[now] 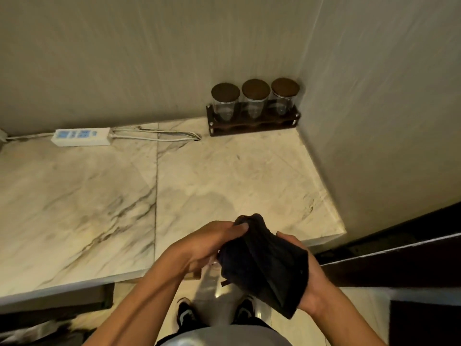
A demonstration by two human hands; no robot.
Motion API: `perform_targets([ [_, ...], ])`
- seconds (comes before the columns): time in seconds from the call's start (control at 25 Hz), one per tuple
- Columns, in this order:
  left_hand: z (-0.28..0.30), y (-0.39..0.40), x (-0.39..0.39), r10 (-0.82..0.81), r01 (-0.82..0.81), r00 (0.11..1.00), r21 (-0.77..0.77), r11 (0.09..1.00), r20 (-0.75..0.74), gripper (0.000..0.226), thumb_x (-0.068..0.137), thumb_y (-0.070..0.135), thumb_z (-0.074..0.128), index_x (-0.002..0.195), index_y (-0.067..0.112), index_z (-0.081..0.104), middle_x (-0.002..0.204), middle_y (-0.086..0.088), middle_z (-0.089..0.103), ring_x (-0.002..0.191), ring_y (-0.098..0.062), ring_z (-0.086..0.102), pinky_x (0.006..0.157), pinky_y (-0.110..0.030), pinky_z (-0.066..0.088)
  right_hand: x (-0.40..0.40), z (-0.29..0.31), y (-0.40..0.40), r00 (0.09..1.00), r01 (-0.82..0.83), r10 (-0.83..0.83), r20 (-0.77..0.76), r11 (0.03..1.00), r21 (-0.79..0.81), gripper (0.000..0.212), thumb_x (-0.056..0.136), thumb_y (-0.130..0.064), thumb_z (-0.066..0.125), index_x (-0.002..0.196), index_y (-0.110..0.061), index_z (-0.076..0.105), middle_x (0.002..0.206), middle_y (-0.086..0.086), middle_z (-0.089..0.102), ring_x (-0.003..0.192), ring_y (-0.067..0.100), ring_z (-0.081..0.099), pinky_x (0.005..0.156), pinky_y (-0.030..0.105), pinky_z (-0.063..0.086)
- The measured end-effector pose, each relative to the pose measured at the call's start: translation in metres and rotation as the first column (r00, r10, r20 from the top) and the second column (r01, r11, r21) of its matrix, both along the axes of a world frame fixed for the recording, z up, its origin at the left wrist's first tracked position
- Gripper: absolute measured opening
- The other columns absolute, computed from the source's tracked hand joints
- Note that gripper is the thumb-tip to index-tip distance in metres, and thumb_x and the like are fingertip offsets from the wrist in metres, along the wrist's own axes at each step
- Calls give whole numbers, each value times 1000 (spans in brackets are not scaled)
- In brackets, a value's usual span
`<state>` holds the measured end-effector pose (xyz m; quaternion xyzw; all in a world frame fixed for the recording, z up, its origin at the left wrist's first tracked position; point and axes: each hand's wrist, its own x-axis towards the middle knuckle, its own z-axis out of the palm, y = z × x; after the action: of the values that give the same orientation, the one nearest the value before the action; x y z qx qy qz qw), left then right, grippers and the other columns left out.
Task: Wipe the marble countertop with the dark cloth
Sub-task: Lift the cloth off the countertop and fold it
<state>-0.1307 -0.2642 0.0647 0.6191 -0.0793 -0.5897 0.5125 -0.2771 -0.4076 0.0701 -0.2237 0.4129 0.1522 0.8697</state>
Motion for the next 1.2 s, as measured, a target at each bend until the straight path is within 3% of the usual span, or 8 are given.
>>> perform_targets([
  [0.2,9,43,23,201,-197,976,-50,979,80,29,85,11,65,114,10,65,114,-16,70,105,-30,66,84,-40,54,38,-8,12,991,-103,102,89,995,5,56,86,-51,53,119,-9,67,125,22,63,112,38,61,91,46,51],
  [0.32,4,77,35,391,-389,915,-44,920,101,27,84,5,64,111,5,65,111,-20,70,103,-33,66,87,-43,54,62,-21,25,971,-195,200,132,979,-56,56,92,-56,41,121,-15,66,128,18,62,117,36,59,91,47,50],
  [0.48,-11,128,44,641,-641,768,-43,767,-14,28,85,6,62,113,5,62,108,-16,71,96,-27,69,72,-35,57,99,-30,54,904,-358,391,172,913,-195,34,93,-33,55,123,-20,64,121,12,67,113,32,63,90,51,53],
  [0.64,-31,172,55,795,-801,584,44,597,-164,31,88,18,59,116,6,62,110,-17,70,95,-29,68,66,-36,57,143,-39,93,788,-515,613,60,709,-482,46,84,10,58,116,-23,59,110,4,71,101,24,67,81,42,58],
  [0.84,-47,213,72,842,-875,399,124,468,-363,39,94,35,48,105,4,70,106,-20,70,90,-33,68,74,-41,57,208,-43,140,718,-490,695,-40,464,-738,52,75,14,56,115,-19,59,106,7,69,96,21,65,74,30,56],
  [0.96,-63,229,78,882,-887,423,103,449,-207,22,93,23,48,93,16,69,92,-12,70,86,-26,62,73,-37,50,252,-51,162,719,-419,691,-75,344,-840,56,72,15,60,121,-12,59,100,11,69,87,21,65,73,26,50],
  [1.12,-78,237,84,925,-923,369,153,354,84,15,88,0,52,95,9,62,100,-16,64,95,-34,63,81,-53,56,289,-73,180,685,-423,681,-260,81,-902,50,74,4,63,118,-19,62,105,1,65,93,15,61,76,20,46],
  [1.2,-81,241,82,846,-894,446,199,402,293,16,85,0,57,90,15,61,96,-12,64,87,-28,65,76,-48,59,292,-83,185,672,-415,653,-350,-60,-908,46,77,1,60,116,-23,62,110,-2,63,95,12,58,77,18,44],
])
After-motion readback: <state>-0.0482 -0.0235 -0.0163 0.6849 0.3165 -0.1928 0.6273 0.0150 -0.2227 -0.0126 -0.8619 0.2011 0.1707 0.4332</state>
